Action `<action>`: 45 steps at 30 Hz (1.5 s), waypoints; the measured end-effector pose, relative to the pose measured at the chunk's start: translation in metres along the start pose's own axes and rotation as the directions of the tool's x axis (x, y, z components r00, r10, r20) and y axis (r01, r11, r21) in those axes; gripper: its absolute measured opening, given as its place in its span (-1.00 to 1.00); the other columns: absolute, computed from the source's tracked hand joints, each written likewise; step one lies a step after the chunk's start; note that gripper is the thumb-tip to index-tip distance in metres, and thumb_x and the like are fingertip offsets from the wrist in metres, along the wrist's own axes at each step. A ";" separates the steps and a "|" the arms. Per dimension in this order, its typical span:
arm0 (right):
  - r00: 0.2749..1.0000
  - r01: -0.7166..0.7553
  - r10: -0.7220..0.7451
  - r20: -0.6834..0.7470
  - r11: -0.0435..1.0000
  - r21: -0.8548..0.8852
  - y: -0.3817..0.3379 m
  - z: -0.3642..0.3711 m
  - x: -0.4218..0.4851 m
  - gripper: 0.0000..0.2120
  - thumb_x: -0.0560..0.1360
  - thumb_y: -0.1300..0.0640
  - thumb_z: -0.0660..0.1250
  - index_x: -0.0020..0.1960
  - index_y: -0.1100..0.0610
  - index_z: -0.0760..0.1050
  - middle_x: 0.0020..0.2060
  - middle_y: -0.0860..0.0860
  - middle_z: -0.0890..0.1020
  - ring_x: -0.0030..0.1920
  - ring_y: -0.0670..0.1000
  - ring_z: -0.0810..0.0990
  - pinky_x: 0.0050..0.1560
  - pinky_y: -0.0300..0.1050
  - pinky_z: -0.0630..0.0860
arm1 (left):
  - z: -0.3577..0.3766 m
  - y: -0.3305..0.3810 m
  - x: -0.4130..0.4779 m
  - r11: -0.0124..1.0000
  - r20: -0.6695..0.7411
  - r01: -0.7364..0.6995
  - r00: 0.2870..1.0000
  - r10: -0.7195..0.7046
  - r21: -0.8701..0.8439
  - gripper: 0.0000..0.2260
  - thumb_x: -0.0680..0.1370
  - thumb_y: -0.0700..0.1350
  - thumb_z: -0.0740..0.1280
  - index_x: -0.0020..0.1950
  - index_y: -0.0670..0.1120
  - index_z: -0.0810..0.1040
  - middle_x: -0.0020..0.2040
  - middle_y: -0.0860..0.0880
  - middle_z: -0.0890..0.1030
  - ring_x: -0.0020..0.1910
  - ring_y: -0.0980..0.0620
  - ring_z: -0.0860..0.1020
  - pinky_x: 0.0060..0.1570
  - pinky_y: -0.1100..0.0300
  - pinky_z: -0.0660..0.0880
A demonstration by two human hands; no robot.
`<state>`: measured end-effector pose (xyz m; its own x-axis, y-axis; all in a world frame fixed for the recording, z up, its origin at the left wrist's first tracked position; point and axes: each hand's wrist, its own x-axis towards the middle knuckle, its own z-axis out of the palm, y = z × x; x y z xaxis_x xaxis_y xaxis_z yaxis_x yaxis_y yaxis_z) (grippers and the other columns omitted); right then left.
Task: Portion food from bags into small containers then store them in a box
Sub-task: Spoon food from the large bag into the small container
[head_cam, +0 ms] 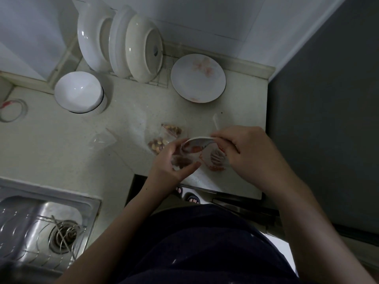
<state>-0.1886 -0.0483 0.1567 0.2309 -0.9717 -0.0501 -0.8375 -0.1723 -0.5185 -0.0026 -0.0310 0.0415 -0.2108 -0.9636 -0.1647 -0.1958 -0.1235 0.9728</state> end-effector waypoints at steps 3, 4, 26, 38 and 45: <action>0.998 -0.035 0.036 -0.054 0.999 0.008 0.000 -0.006 -0.001 -0.80 0.56 0.09 0.25 0.04 0.06 0.63 -0.16 0.00 0.69 -0.14 0.03 0.63 -0.11 0.02 0.57 | -0.001 -0.002 0.000 1.000 0.003 0.021 1.000 -0.021 -0.010 -0.49 0.41 0.09 0.51 0.31 0.03 0.46 0.02 0.15 0.59 -0.04 0.19 0.62 -0.09 0.43 0.50; 0.994 -0.063 0.065 -0.086 0.998 0.021 0.001 -0.010 -0.002 -0.81 0.56 0.09 0.25 0.02 0.05 0.64 -0.17 -0.01 0.69 -0.15 0.02 0.63 -0.12 0.01 0.58 | -0.001 -0.003 0.000 1.000 0.001 0.028 1.000 -0.028 -0.011 -0.50 0.42 0.07 0.51 0.31 0.06 0.45 0.01 0.18 0.57 -0.05 0.19 0.62 -0.10 0.44 0.50; 0.898 -0.131 0.332 0.290 0.828 -0.545 0.047 0.028 0.055 -0.80 0.50 0.32 0.16 0.04 0.29 0.51 -0.22 0.13 0.47 -0.36 0.07 0.43 -0.26 -0.17 0.31 | 0.000 -0.004 -0.002 0.997 -0.004 -0.017 1.000 0.017 0.080 -0.51 0.44 -0.04 0.50 0.31 0.13 0.41 0.03 0.13 0.55 -0.10 0.24 0.61 -0.14 0.48 0.49; 0.931 0.027 0.181 0.316 0.830 -0.557 0.063 0.068 0.065 -0.85 0.50 0.35 0.19 0.01 0.25 0.49 -0.08 0.19 0.61 -0.03 0.20 0.62 -0.20 -0.10 0.37 | -0.003 -0.008 -0.009 0.999 -0.052 -0.011 0.999 0.013 0.038 -0.50 0.43 -0.06 0.52 0.31 0.12 0.43 0.03 0.14 0.55 -0.07 0.24 0.61 -0.15 0.48 0.49; 0.889 -0.080 0.300 0.347 0.846 -0.527 0.064 0.076 0.068 -0.81 0.50 0.28 0.20 0.05 0.25 0.53 0.05 0.17 0.61 0.07 0.18 0.59 -0.01 -0.09 0.46 | -0.004 -0.010 -0.012 0.999 -0.060 -0.016 0.998 0.019 0.048 -0.50 0.43 -0.02 0.51 0.32 0.14 0.44 0.03 0.17 0.56 -0.02 0.27 0.59 -0.14 0.49 0.47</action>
<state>-0.1889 -0.1128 0.0547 0.1255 -0.8592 -0.4959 -0.9881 -0.1533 0.0156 0.0057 -0.0196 0.0347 -0.1567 -0.9782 -0.1363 -0.2382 -0.0965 0.9664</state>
